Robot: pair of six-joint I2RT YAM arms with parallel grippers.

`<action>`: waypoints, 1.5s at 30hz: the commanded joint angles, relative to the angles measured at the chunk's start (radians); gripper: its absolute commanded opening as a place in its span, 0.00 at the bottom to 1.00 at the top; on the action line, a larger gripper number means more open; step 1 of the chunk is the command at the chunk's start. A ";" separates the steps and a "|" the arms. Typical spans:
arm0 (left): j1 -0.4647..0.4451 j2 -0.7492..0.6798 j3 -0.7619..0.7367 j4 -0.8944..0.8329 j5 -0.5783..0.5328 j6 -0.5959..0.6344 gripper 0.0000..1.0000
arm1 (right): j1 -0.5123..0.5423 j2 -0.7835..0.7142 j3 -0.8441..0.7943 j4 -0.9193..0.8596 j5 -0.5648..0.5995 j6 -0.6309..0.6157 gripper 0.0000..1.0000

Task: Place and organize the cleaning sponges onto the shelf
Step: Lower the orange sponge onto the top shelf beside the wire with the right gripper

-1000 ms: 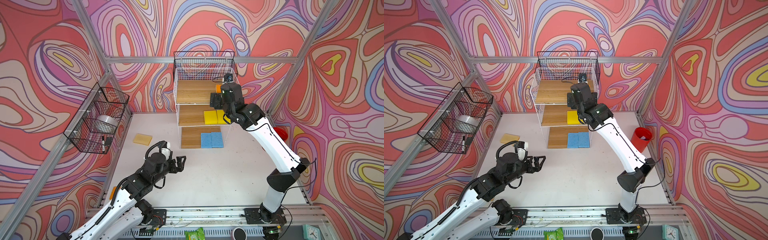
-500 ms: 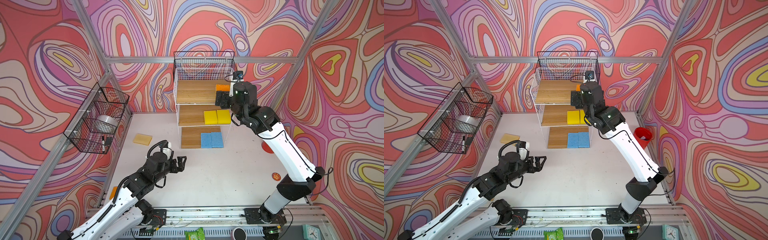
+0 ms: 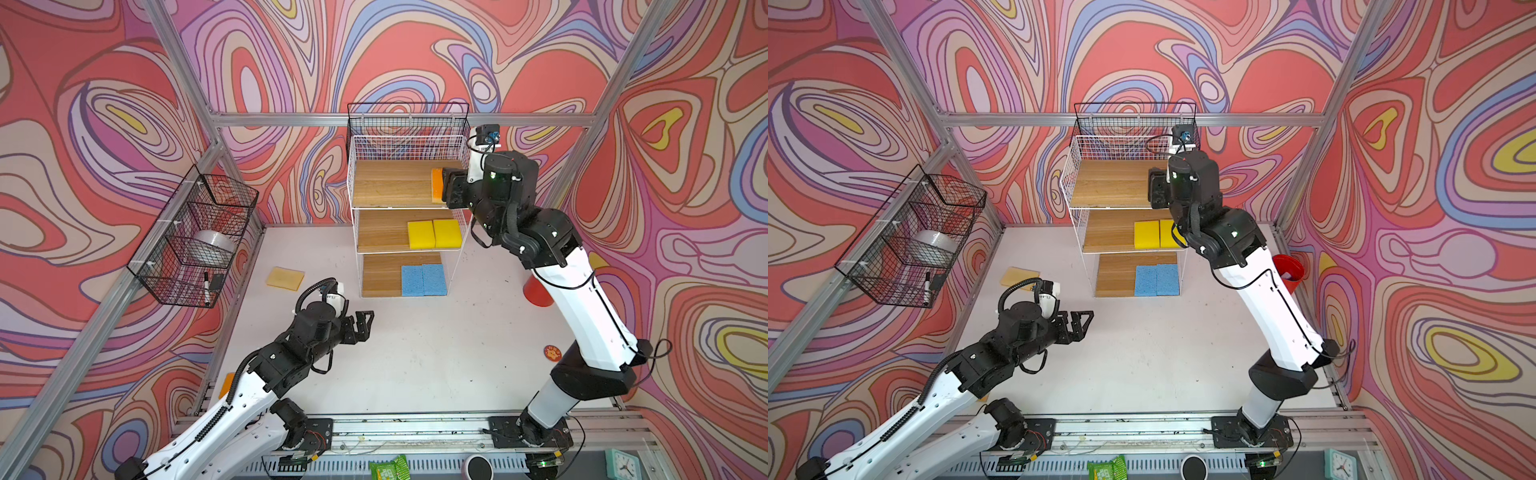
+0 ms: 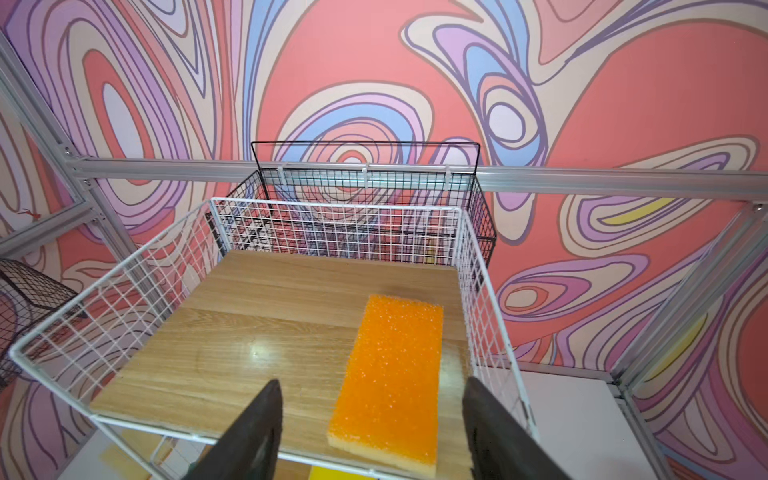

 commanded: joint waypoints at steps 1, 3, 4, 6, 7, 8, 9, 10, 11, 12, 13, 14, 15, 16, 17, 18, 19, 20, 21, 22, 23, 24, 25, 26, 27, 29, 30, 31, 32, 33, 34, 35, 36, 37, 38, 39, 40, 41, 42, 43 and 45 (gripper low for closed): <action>0.002 -0.002 0.025 0.001 0.002 0.008 0.91 | 0.021 0.095 0.081 -0.110 0.072 -0.047 0.75; 0.002 -0.009 0.022 -0.002 0.000 0.006 0.91 | 0.027 0.115 0.104 -0.111 0.080 -0.048 0.77; 0.002 -0.015 0.019 -0.003 0.000 0.004 0.91 | 0.031 0.118 0.099 -0.100 0.088 -0.052 0.78; 0.002 -0.027 0.009 -0.004 0.002 0.000 0.91 | 0.040 0.120 0.074 -0.075 0.098 -0.063 0.80; 0.002 -0.030 0.005 -0.005 0.002 -0.002 0.91 | 0.042 0.124 0.064 -0.068 0.099 -0.065 0.80; 0.004 -0.034 0.001 -0.007 0.003 -0.003 0.91 | 0.042 0.127 0.054 -0.063 0.102 -0.067 0.81; 0.002 -0.038 -0.004 -0.009 0.003 -0.005 0.91 | 0.041 0.134 0.048 -0.060 0.108 -0.071 0.81; 0.002 -0.042 -0.009 -0.009 0.005 -0.008 0.91 | 0.042 0.141 0.047 -0.059 0.115 -0.075 0.81; 0.002 -0.047 -0.014 -0.008 0.003 -0.009 0.91 | 0.042 0.148 0.048 -0.055 0.124 -0.079 0.81; 0.002 -0.050 -0.018 -0.009 0.003 -0.011 0.91 | 0.042 0.155 0.051 -0.054 0.135 -0.083 0.81; 0.003 -0.053 -0.020 -0.009 0.004 -0.011 0.91 | 0.041 0.162 0.056 -0.052 0.146 -0.086 0.81; 0.002 -0.057 -0.021 -0.011 0.003 -0.011 0.91 | 0.042 0.169 0.064 -0.051 0.161 -0.092 0.81; 0.002 -0.058 -0.023 -0.012 0.003 -0.011 0.91 | 0.042 0.174 0.069 -0.048 0.173 -0.096 0.81; 0.003 -0.059 -0.023 -0.014 0.002 -0.013 0.91 | 0.041 0.178 0.071 -0.041 0.181 -0.102 0.81; 0.002 -0.062 -0.026 -0.014 0.002 -0.011 0.91 | 0.041 0.183 0.073 -0.033 0.189 -0.107 0.80; 0.002 -0.063 -0.029 -0.014 0.002 -0.013 0.91 | 0.042 0.188 0.077 -0.028 0.191 -0.113 0.80; 0.002 -0.066 -0.031 -0.012 0.002 -0.014 0.91 | 0.041 0.196 0.082 -0.027 0.194 -0.116 0.79; 0.003 -0.067 -0.034 -0.012 0.002 -0.014 0.91 | 0.041 0.206 0.091 -0.029 0.198 -0.120 0.79; 0.003 -0.067 -0.035 -0.012 0.002 -0.014 0.91 | 0.042 0.217 0.102 -0.031 0.204 -0.122 0.79; 0.002 -0.069 -0.036 -0.012 0.003 -0.017 0.91 | 0.041 0.228 0.110 -0.036 0.206 -0.126 0.79; 0.002 -0.069 -0.035 -0.013 0.003 -0.016 0.91 | 0.041 0.238 0.119 -0.037 0.207 -0.127 0.79; 0.003 -0.069 -0.036 -0.012 0.002 -0.016 0.91 | 0.041 0.246 0.123 -0.038 0.210 -0.127 0.79; 0.002 -0.069 -0.035 -0.015 0.003 -0.016 0.91 | 0.042 0.252 0.126 -0.037 0.214 -0.129 0.79; 0.003 -0.071 -0.035 -0.014 0.001 -0.016 0.91 | 0.040 0.254 0.125 -0.034 0.222 -0.133 0.78; 0.002 -0.073 -0.034 -0.017 0.000 -0.016 0.91 | 0.041 0.259 0.123 -0.029 0.234 -0.136 0.78; 0.002 -0.074 -0.035 -0.018 0.002 -0.017 0.91 | 0.040 0.259 0.109 -0.016 0.257 -0.146 0.77; 0.003 -0.074 -0.037 -0.018 0.002 -0.016 0.91 | 0.039 0.260 0.103 -0.008 0.266 -0.150 0.77; 0.003 -0.074 -0.038 -0.018 0.002 -0.018 0.91 | 0.038 0.261 0.102 -0.006 0.271 -0.151 0.76; 0.002 -0.074 -0.040 -0.017 0.002 -0.020 0.91 | 0.036 0.263 0.104 -0.005 0.278 -0.152 0.76; 0.003 -0.073 -0.042 -0.015 0.002 -0.019 0.91 | 0.034 0.265 0.105 -0.006 0.281 -0.151 0.75; 0.001 -0.072 -0.043 -0.013 0.002 -0.021 0.91 | 0.031 0.264 0.105 -0.006 0.282 -0.148 0.74; 0.003 -0.071 -0.042 -0.014 0.002 -0.021 0.91 | 0.026 0.262 0.105 -0.008 0.283 -0.145 0.74; 0.003 -0.071 -0.042 -0.014 0.002 -0.022 0.91 | 0.023 0.261 0.105 -0.010 0.282 -0.140 0.73; 0.002 -0.071 -0.042 -0.014 0.002 -0.022 0.91 | 0.018 0.259 0.105 -0.013 0.280 -0.136 0.73; 0.003 -0.069 -0.043 -0.014 0.002 -0.020 0.91 | 0.015 0.259 0.104 -0.016 0.277 -0.131 0.73; 0.003 -0.069 -0.043 -0.012 0.002 -0.021 0.91 | 0.012 0.257 0.100 -0.019 0.274 -0.129 0.73; 0.003 -0.069 -0.042 -0.012 0.002 -0.022 0.91 | 0.009 0.256 0.097 -0.021 0.273 -0.128 0.73; 0.002 -0.069 -0.042 -0.012 0.003 -0.022 0.91 | 0.007 0.255 0.089 -0.021 0.274 -0.130 0.73; 0.003 -0.068 -0.042 -0.010 0.002 -0.021 0.91 | 0.005 0.252 0.085 -0.022 0.274 -0.131 0.73; 0.003 -0.068 -0.043 -0.011 0.002 -0.020 0.91 | 0.002 0.250 0.080 -0.022 0.274 -0.129 0.72; 0.002 -0.067 -0.041 -0.009 0.002 -0.020 0.91 | -0.002 0.246 0.071 -0.024 0.273 -0.127 0.72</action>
